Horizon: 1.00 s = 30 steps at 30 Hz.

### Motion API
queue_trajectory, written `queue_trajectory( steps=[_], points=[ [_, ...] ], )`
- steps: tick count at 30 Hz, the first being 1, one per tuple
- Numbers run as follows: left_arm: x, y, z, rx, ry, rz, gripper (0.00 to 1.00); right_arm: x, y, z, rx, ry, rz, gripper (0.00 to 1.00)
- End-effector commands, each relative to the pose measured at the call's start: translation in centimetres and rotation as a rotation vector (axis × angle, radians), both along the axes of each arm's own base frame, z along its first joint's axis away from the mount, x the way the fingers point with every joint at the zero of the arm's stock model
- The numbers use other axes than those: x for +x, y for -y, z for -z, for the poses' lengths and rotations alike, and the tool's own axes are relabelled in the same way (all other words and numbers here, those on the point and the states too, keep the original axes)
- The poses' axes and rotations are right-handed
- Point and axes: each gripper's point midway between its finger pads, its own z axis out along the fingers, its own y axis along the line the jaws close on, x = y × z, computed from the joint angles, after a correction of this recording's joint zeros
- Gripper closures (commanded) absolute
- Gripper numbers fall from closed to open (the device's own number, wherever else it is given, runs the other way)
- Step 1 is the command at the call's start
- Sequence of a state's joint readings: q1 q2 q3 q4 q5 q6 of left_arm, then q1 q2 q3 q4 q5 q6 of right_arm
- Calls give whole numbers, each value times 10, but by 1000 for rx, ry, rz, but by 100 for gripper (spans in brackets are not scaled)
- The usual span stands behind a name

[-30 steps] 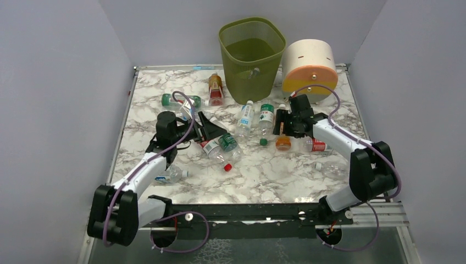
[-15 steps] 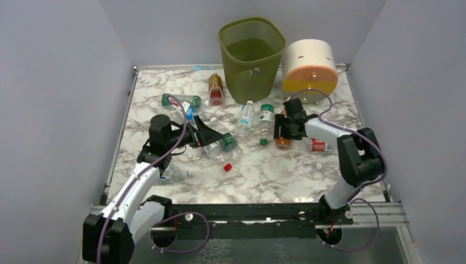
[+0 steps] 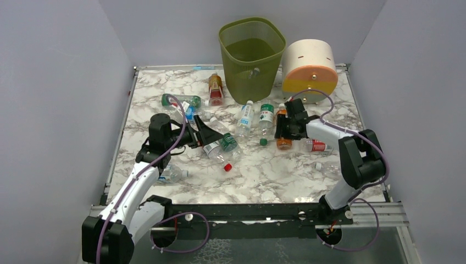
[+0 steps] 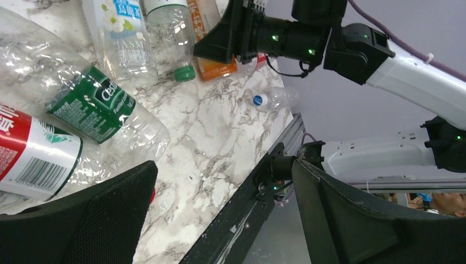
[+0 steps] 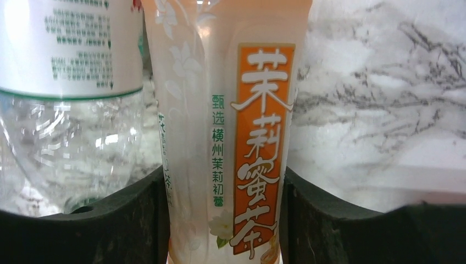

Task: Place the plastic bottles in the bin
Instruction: Pick up the plastic bottle at the center of the board, then place the plastic bottle in the trash bin.

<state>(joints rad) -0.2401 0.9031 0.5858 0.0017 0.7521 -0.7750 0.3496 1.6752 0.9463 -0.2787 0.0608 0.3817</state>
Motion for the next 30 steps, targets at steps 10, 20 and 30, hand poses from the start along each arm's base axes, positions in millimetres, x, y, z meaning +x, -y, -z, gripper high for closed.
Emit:
queue_trajectory(
  steps=[10, 20, 30],
  points=[
    [40, 11, -2, 44, 39, 43, 1, -28, -11, -111, 139, 169, -66, 49],
    [49, 14, 5, 32, 37, 42, 1, -34, -35, -223, 310, 389, -183, 47],
    [48, 15, -2, 23, 47, 38, 1, -14, -64, -289, 444, 520, -275, 47]
  ],
)
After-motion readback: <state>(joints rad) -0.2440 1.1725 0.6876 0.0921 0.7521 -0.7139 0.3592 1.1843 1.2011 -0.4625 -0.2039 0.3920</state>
